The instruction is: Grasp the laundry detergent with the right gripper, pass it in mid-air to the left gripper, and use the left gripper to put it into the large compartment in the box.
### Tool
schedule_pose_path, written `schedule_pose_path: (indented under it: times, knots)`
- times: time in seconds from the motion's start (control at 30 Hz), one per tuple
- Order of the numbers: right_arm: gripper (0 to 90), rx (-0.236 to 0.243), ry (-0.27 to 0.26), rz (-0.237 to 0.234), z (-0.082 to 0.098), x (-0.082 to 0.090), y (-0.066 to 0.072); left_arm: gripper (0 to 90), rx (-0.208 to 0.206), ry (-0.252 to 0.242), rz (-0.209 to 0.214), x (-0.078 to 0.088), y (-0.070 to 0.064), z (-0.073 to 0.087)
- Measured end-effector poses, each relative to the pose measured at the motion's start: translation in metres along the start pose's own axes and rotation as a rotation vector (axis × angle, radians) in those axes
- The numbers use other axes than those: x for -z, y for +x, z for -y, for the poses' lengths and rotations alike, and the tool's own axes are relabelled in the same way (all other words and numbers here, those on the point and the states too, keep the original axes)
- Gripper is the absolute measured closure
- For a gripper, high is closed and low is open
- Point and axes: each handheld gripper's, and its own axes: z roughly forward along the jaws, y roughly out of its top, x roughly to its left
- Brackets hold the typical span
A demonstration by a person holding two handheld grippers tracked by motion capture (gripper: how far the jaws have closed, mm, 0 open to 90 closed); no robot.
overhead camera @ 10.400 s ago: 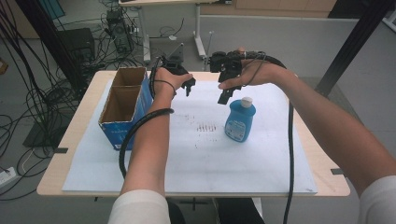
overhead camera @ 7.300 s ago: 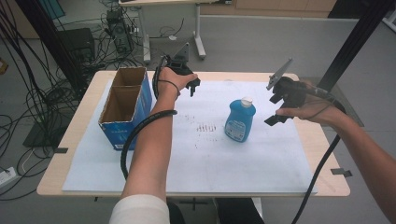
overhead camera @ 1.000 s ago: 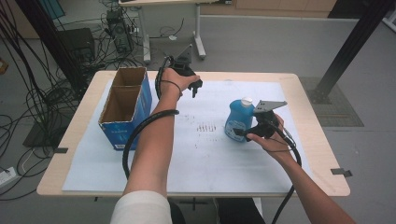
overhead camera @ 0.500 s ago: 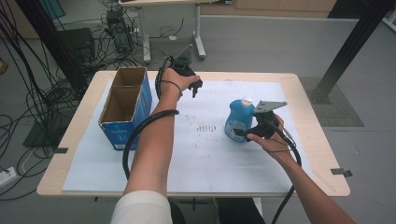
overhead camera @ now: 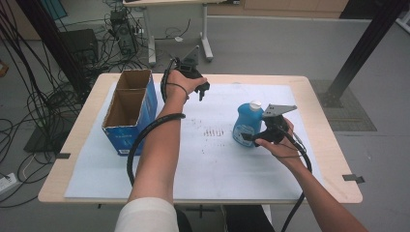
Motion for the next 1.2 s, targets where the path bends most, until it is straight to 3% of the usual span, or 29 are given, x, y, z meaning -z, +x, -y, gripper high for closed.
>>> schedule_pose_path:
  times: [1.2]
  knots:
    - [1.5, -0.007, -0.012, 0.003, 0.0023, -0.0010, -0.0007, 6.1, 0.000, -0.002, 0.000, 0.0001, -0.0006, -0.0017]
